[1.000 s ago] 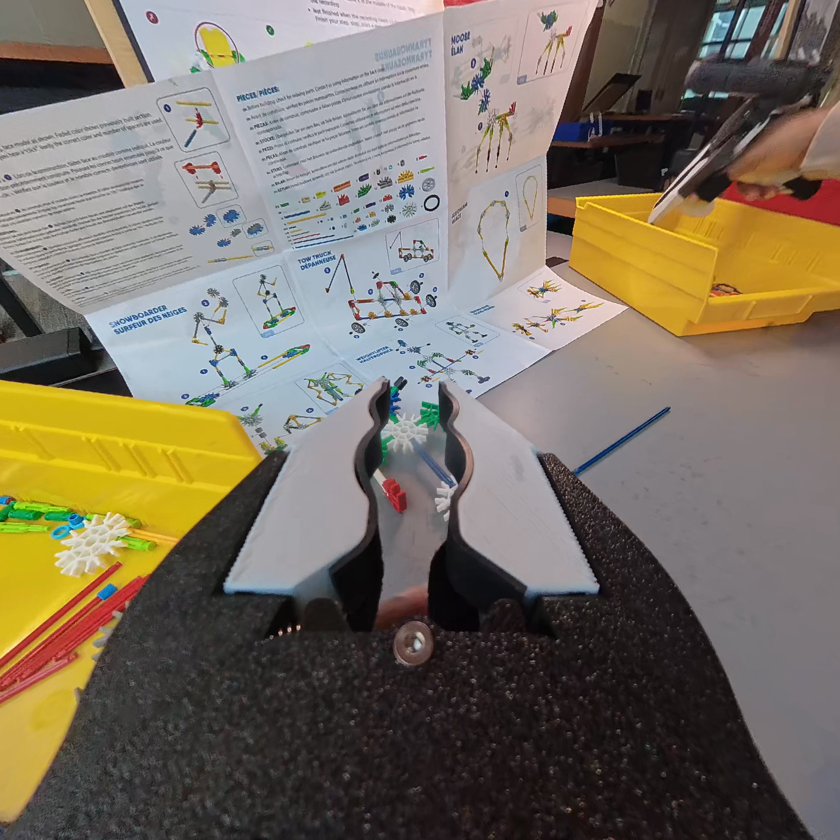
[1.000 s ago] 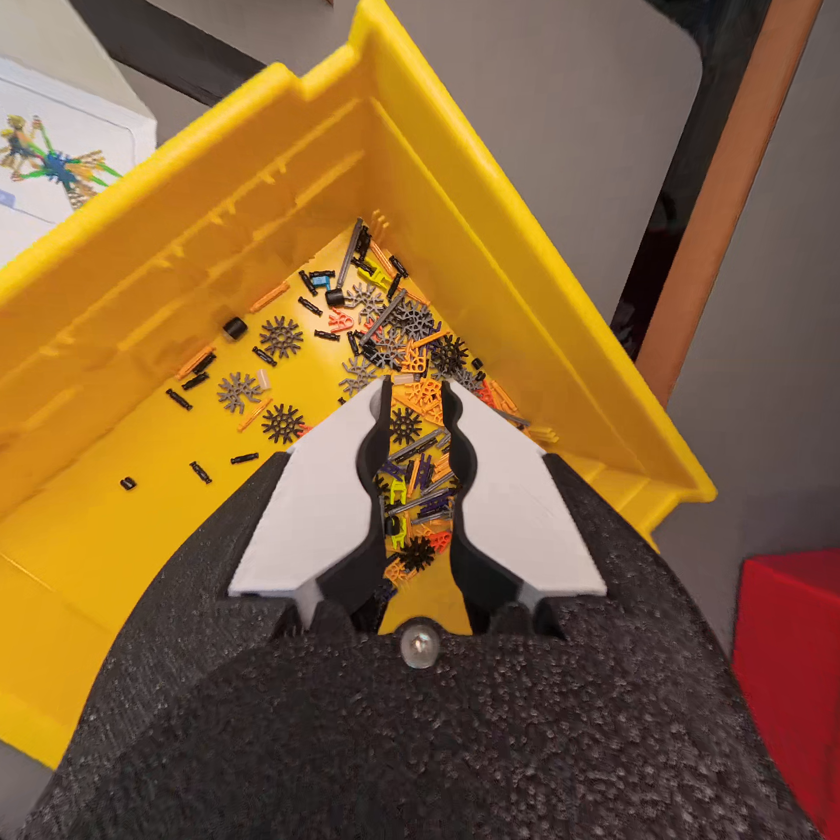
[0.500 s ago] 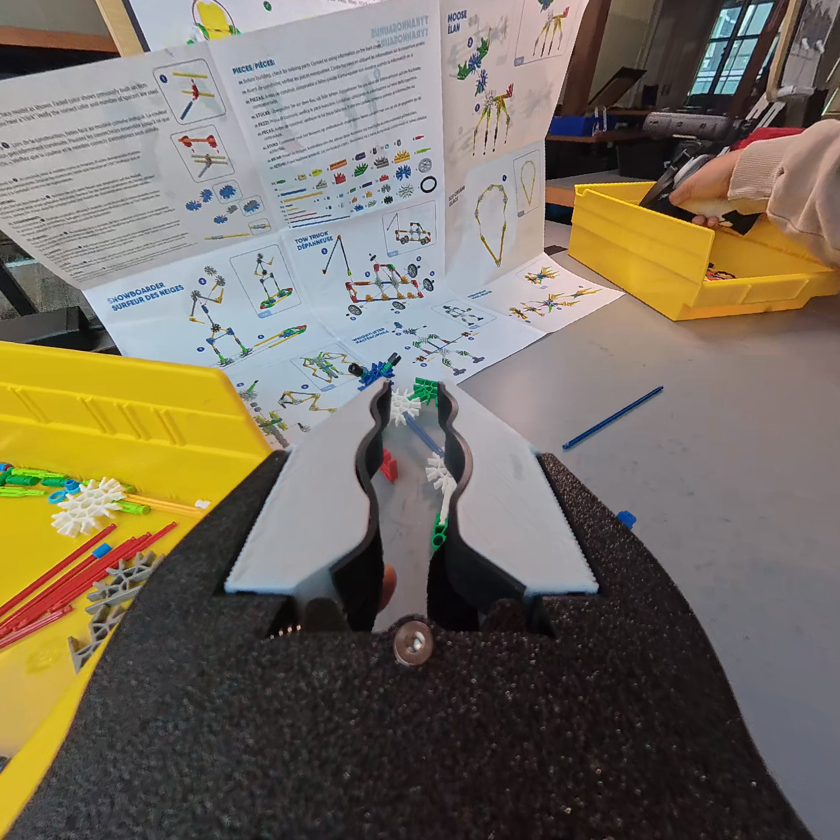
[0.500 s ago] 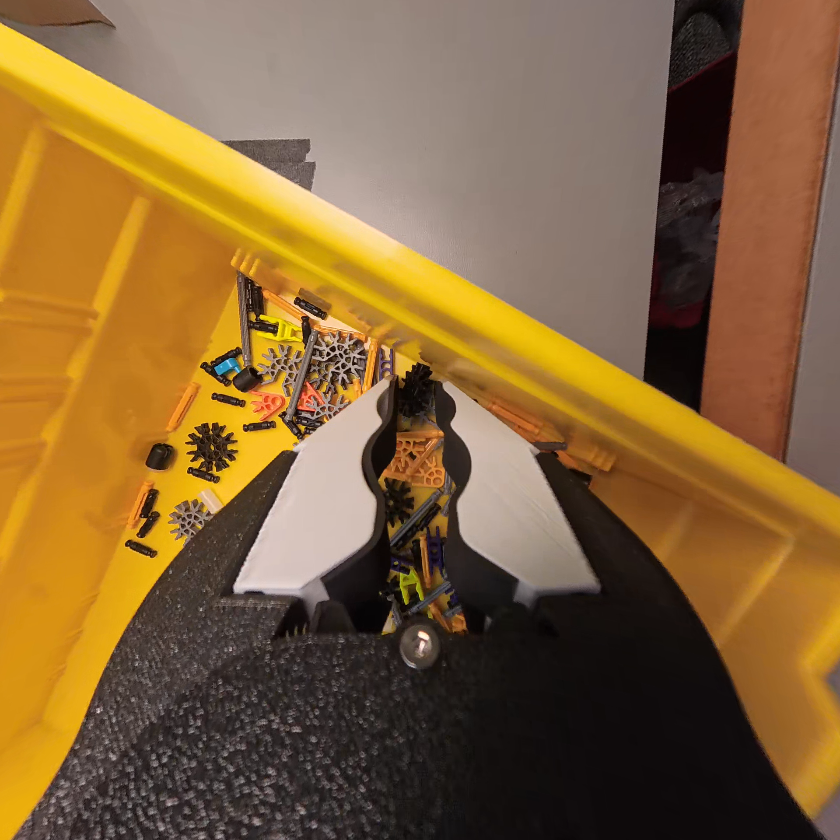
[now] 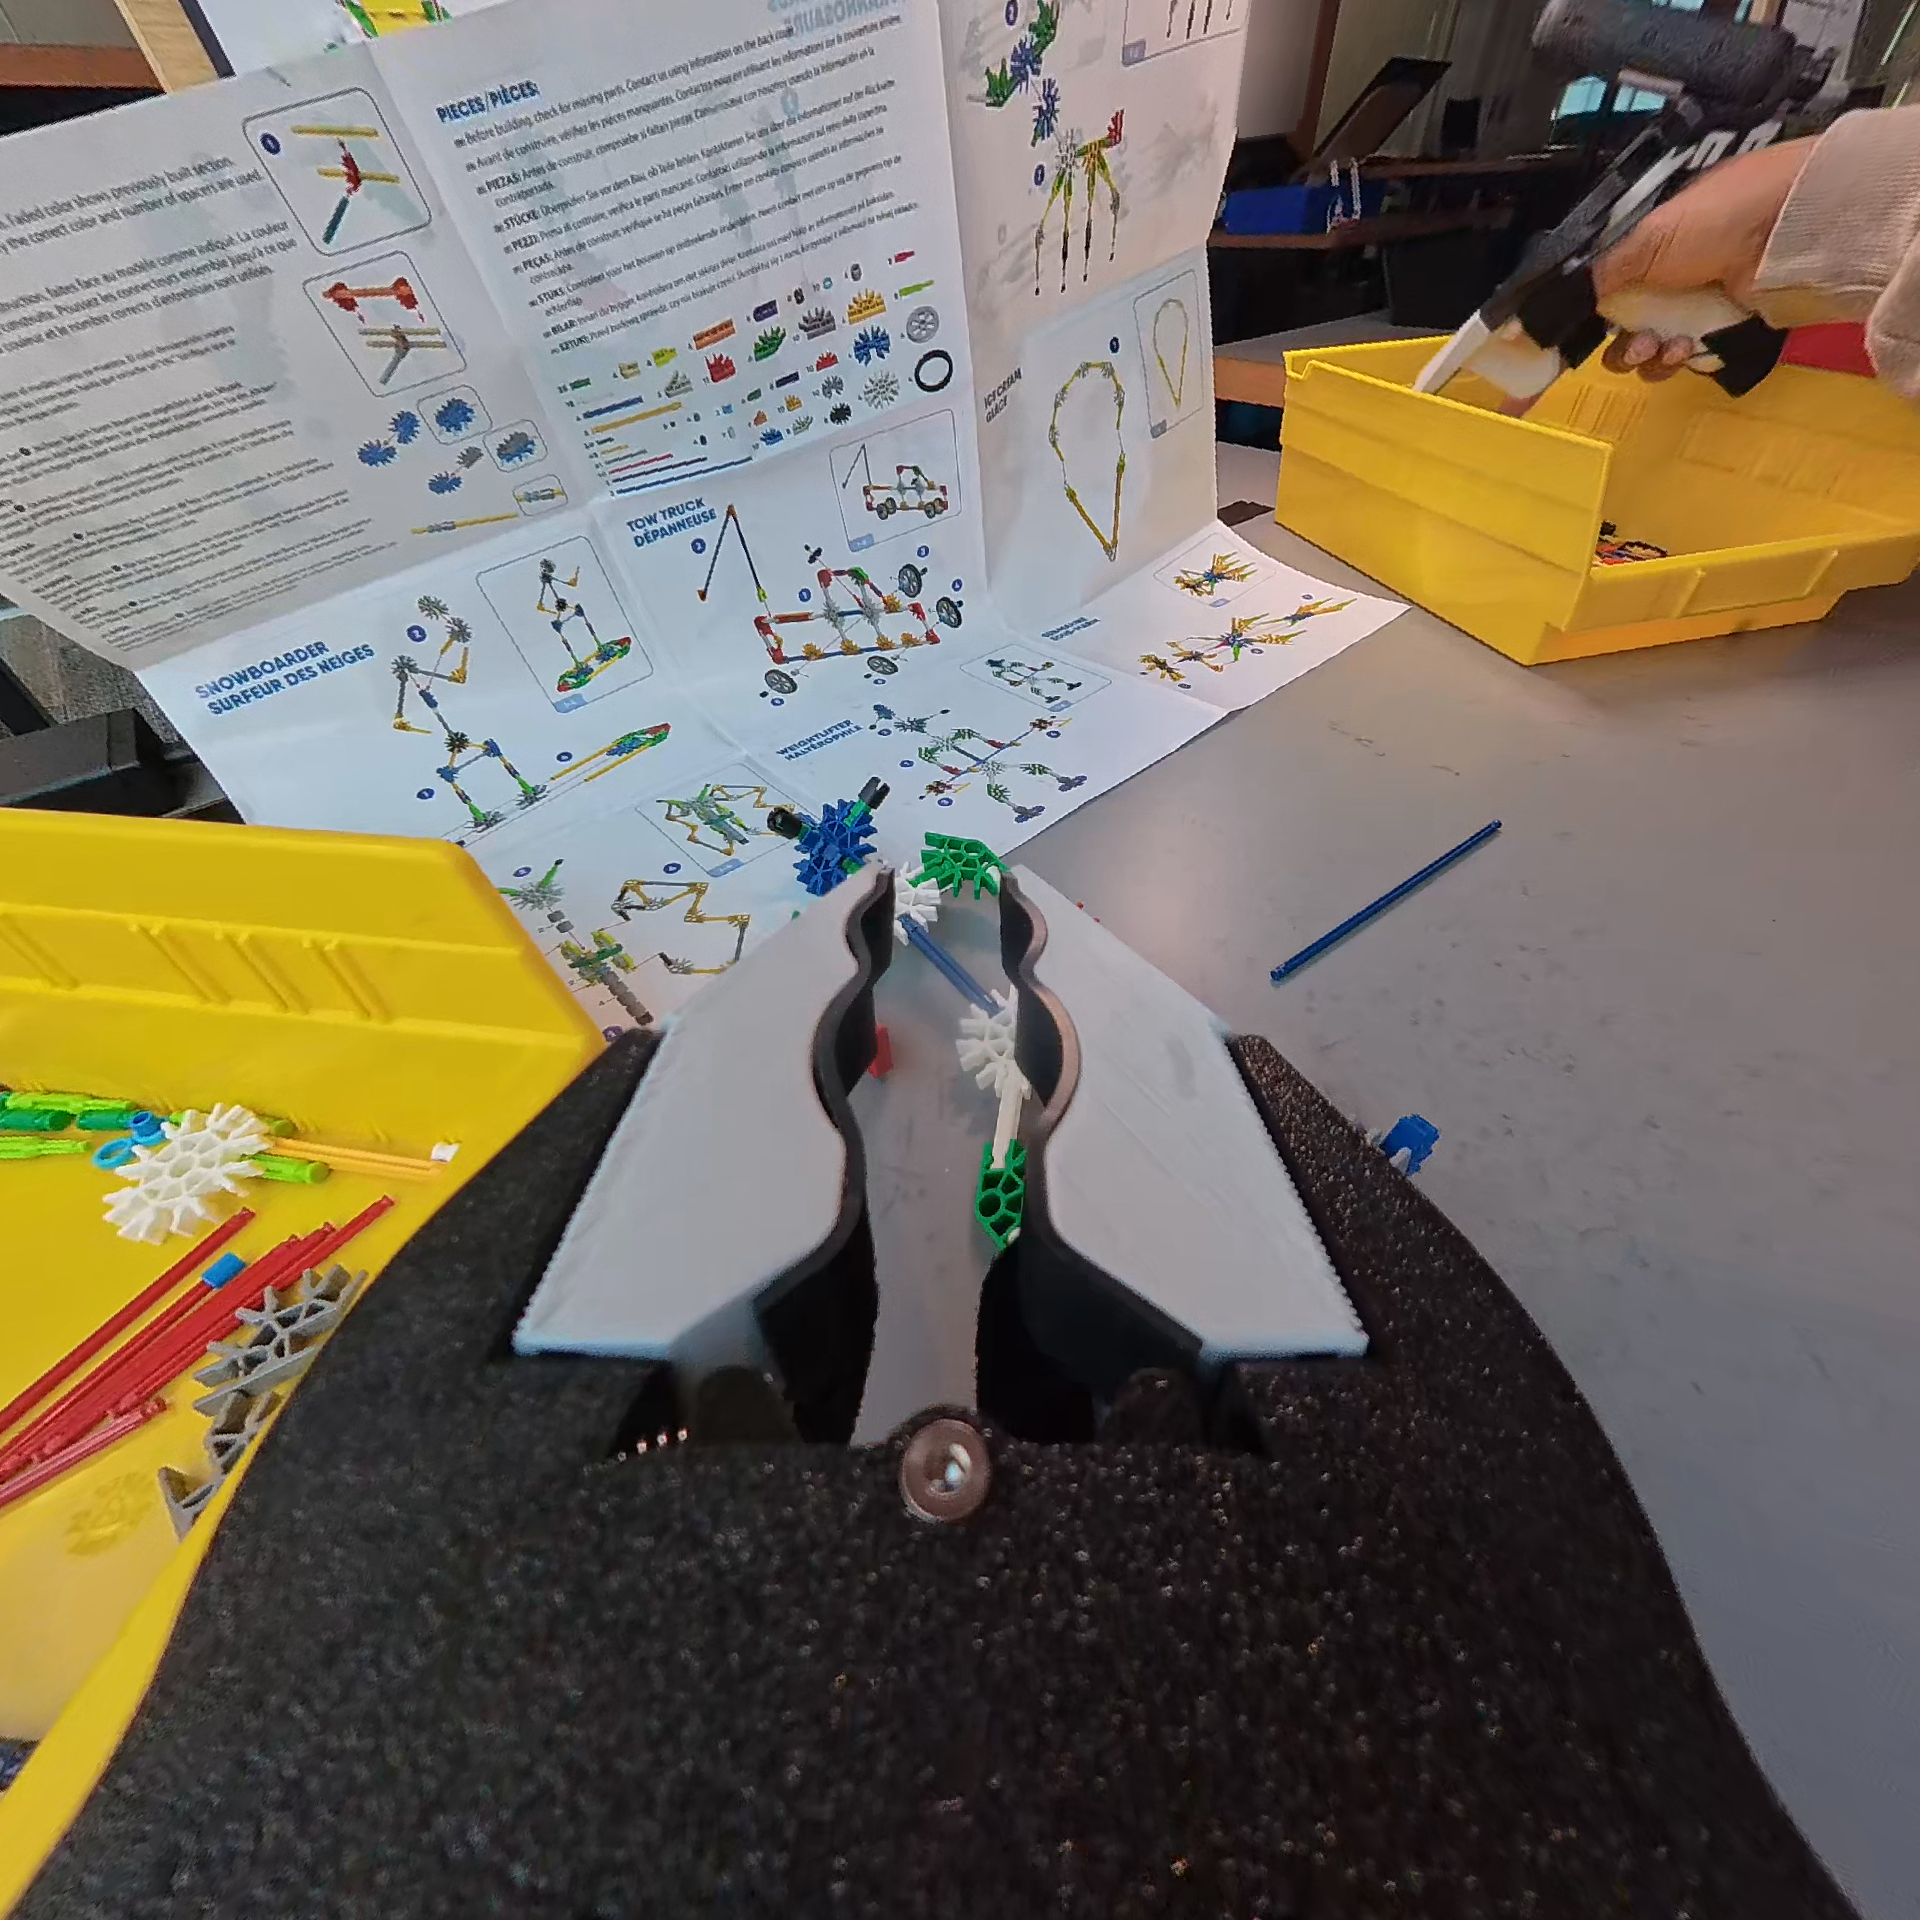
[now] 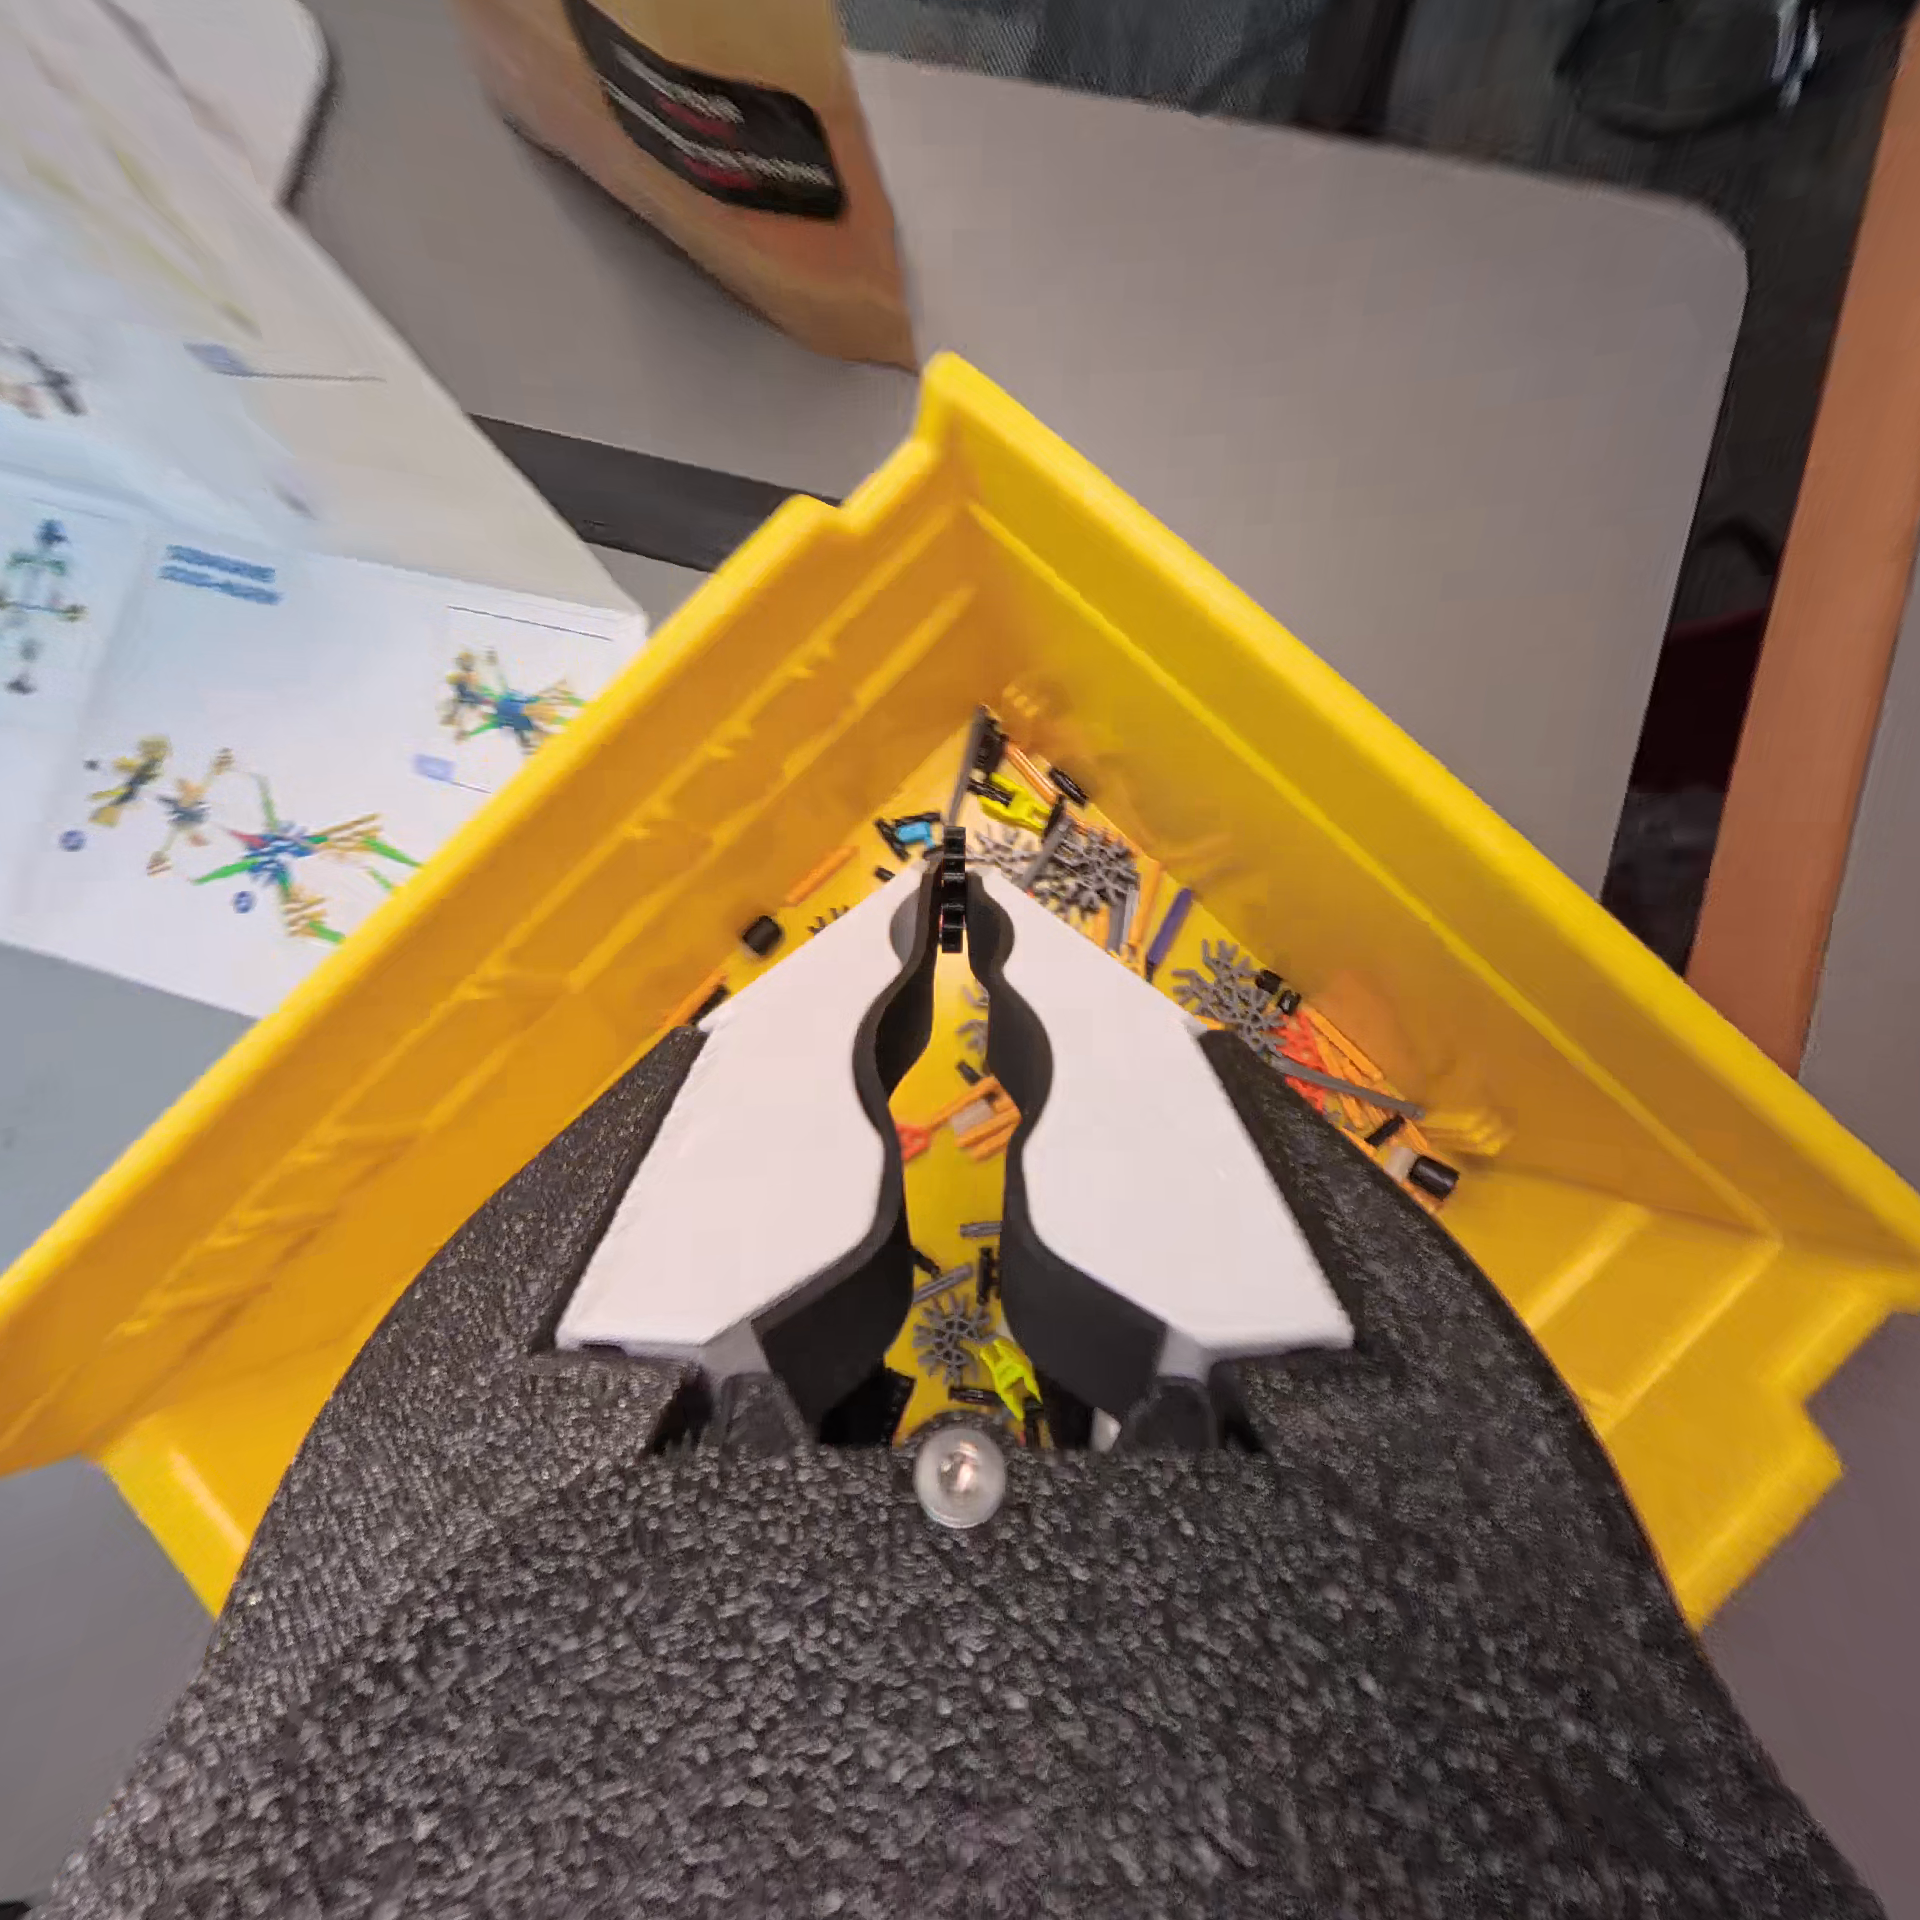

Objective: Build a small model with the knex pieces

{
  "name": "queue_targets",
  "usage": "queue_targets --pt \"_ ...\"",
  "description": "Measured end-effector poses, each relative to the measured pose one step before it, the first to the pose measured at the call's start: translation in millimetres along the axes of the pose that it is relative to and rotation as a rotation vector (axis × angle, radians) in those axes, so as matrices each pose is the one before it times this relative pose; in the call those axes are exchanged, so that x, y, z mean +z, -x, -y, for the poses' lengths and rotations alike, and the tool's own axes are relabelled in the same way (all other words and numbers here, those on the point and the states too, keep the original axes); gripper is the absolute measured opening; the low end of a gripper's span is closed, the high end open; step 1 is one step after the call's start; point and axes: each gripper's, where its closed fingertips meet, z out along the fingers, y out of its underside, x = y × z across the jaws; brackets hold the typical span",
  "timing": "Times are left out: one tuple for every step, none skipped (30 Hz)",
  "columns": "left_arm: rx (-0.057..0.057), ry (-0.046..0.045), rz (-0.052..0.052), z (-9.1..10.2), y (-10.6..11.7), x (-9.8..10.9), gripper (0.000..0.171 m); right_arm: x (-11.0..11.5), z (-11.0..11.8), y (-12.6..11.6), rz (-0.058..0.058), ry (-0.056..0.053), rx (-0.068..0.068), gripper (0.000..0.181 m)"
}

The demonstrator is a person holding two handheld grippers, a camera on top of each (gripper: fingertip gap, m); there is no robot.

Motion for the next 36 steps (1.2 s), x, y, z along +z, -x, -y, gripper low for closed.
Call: queue_targets --pt "-0.0038 0.00882 -0.0063 -0.78 -0.47 -0.29 0.018 -11.06 8.13 14.02 0.0057 -0.0456 -0.0510 0.002" --pt "0.0001 0.00613 -0.0016 -0.68 0.18 -0.53 0.018 -12.00 9.10 19.30 0.0141 -0.0472 -0.0543 0.002" --pt "0.0046 0.00559 0.0042 -0.65 1.08 -0.75 0.018 -12.34 10.37 26.84 0.0375 -0.0513 -0.0598 0.002" --pt "0.0074 0.00669 0.0082 -1.01 1.92 -0.81 0.018 -10.85 10.91 33.28 0.0588 -0.0506 -0.0657 0.002" --pt "0.0074 0.00641 0.0108 -1.00 2.48 -0.91 0.018 -7.09 9.79 36.42 0.0680 -0.0386 -0.0674 0.002" --pt "0.0051 0.00339 0.0108 -0.73 2.58 -0.80 0.018 -2.29 7.45 36.34 0.0653 -0.0194 -0.0587 0.002" --pt "0.0003 0.00065 0.0082 -0.29 2.30 -0.65 0.018 2.58 4.95 35.62 0.0648 -0.0025 -0.0450 0.002" --pt "-0.0050 -0.00016 0.0044 -0.10 1.82 -0.55 0.018 6.81 3.01 36.11 0.0788 0.0049 -0.0326 0.002" --pt "-0.0087 0.00060 -0.0005 0.05 0.91 -0.44 0.018 10.91 0.51 34.04 0.0815 0.0147 -0.0215 0.002" --pt "-0.0106 0.00235 -0.0049 -0.15 0.07 -0.46 0.018 14.75 -2.36 28.83 0.0679 0.0247 -0.0126 0.002" --pt "-0.0104 0.00266 -0.0057 -0.18 -0.34 -0.56 0.018 17.57 -4.62 25.44 0.0676 0.0288 -0.0125 0.002" --pt "-0.0070 0.00141 -0.0034 -0.29 -0.40 -0.45 0.018 19.67 -6.21 22.75 0.0704 0.0295 -0.0087 0.002" --pt "-0.0014 0.00057 0.0001 -0.22 -0.05 -0.63 0.018 20.75 -7.26 19.10 0.0668 0.0302 0.0007 0.003" --pt "0.0037 0.00013 0.0043 -0.27 0.58 -0.65 0.018 20.63 -8.12 16.24 0.0630 0.0364 0.0016 0.003" --pt "0.0059 -0.00058 0.0073 -0.08 1.05 -0.71 0.018 19.31 -7.83 13.49 0.0534 0.0369 -0.0051 0.002" --pt "0.0048 -0.00122 0.0078 0.19 1.36 -0.74 0.018 17.19 -6.21 10.44 0.0393 0.0329 -0.0099 0.002" --pt "0.0018 -0.00205 0.0063 0.36 1.24 -0.83 0.018 14.47 -4.50 8.92 0.0358 0.0265 -0.0109 0.002" --pt "-0.0018 -0.00243 0.0029 0.62 0.83 -0.76 0.018 11.60 -3.27 6.13 0.0256 0.0217 -0.0064 0.003" --pt "-0.0043 -0.00209 -0.0003 0.48 0.51 -0.69 0.018 8.63 -2.18 2.86 0.0099 0.0165 -0.0009 0.003" --pt "-0.0048 -0.00246 -0.0007 0.47 0.32 -0.54 0.018 5.57 -0.92 1.34 0.0053 0.0089 0.0011 0.002" --pt "-0.0037 -0.00278 -0.0003 0.63 0.27 -0.52 0.018 3.16 -0.60 0.99 0.0056 0.0053 0.0060 0.002" --pt "-0.0022 -0.00176 -0.0008 0.54 0.01 -0.37 0.018 1.52 -0.88 -0.38 -0.0023 0.0051 0.0085 0.002" --pt "-0.0002 -0.00094 -0.0018 0.48 -0.37 -0.21 0.018 0.32 -0.69 -1.51 -0.0109 0.0014 0.0041 0.003" --pt "0.0018 -0.00043 -0.0017 0.35 -0.60 -0.09 0.018 -0.22 -1.12 -1.56 -0.0112 0.0017 0.0025 0.003" --pt "0.0033 0.00026 -0.0009 0.36 -0.69 -0.14 0.018 -0.59 -1.40 -2.05 -0.0134 0.0003 0.0038 0.004" --pt "0.0041 0.00080 -0.0007 0.22 -0.70 -0.05 0.018 -0.75 -1.17 -2.37 -0.0145 -0.0024 0.0053 0.005" --pt "0.0038 0.00116 -0.0007 0.02 -0.71 0.16 0.018 -1.08 -1.04 -3.02 -0.0177 -0.0044 0.0056 0.008" --pt "0.0030 0.00137 -0.0004 -0.11 -0.52 0.15 0.018 -1.78 -0.16 -3.64 -0.0226 -0.0088 0.0025 0.011" --pt "0.0015 0.00218 0.0001 -0.49 -0.25 0.33 0.018 -3.62 1.52 -3.80 -0.0238 -0.0175 -0.0014 0.013" --pt "-0.0007 0.00329 0.0000 -0.84 -0.02 0.36 0.018 -6.46 4.65 -4.55 -0.0279 -0.0334 -0.0003 0.014" --pt "-0.0031 0.00327 -0.0007 -0.93 0.01 0.46 0.018 -9.68 7.66 -6.66 -0.0369 -0.0479 0.0039 0.015" --pt "-0.0045 0.00160 -0.0015 -0.57 -0.02 0.23 0.018 -13.01 9.65 -8.58 -0.0410 -0.0543 0.0036 0.015" --pt "-0.0043 -0.00010 -0.0017 -0.15 -0.12 0.21 0.018 -15.88 11.67 -11.40 -0.0520 -0.0617 0.0012 0.015" --pt "-0.0028 -0.00016 -0.0011 -0.14 -0.15 0.23 0.018 -18.07 12.56 -14.74 -0.0628 -0.0608 0.0000 0.015" --pt "-0.0011 0.00095 -0.0007 -0.26 -0.15 0.27 0.018 -19.21 12.23 -18.06 -0.0719 -0.0530 -0.0001 0.015" --pt "0.0001 0.00181 -0.0007 -0.35 -0.26 0.32 0.018 -19.71 11.46 -21.54 -0.0803 -0.0461 -0.0003 0.015"
